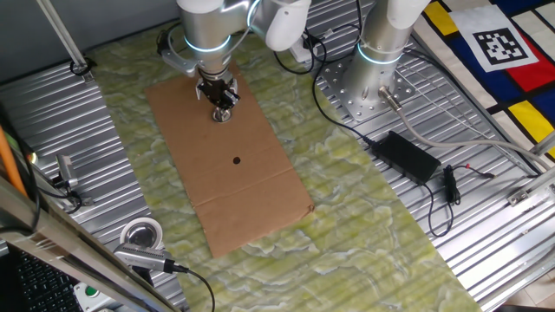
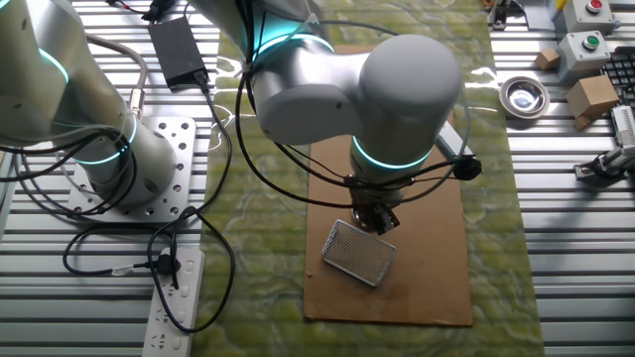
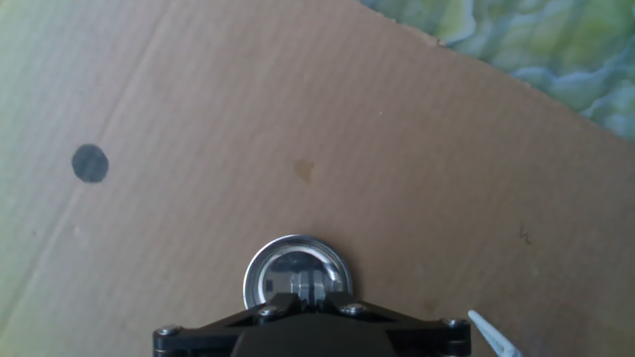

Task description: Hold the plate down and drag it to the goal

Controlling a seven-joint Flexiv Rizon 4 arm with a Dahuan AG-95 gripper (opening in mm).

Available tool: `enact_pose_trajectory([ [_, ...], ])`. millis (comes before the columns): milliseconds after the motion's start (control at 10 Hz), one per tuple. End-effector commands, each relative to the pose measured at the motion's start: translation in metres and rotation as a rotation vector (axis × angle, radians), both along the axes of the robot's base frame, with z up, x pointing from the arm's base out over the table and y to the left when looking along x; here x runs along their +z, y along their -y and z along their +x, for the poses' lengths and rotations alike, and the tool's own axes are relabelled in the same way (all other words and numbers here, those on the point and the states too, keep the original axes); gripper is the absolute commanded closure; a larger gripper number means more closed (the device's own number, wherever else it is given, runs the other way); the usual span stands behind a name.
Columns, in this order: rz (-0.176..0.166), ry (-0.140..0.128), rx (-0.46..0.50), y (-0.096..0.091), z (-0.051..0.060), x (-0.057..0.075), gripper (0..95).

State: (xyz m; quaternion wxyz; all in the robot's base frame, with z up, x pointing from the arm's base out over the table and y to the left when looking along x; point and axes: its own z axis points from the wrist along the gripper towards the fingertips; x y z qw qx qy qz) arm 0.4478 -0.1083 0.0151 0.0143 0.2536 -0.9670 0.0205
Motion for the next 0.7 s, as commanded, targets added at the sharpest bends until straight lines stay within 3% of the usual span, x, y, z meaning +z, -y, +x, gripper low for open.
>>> enact_pose_trajectory([
  [100, -0.001, -0.014, 0.009, 0.0009, -0.0007, 0.0, 95.0],
  [700, -0.015, -0.026, 0.029, 0.0027, -0.0018, 0.0008, 95.0],
])
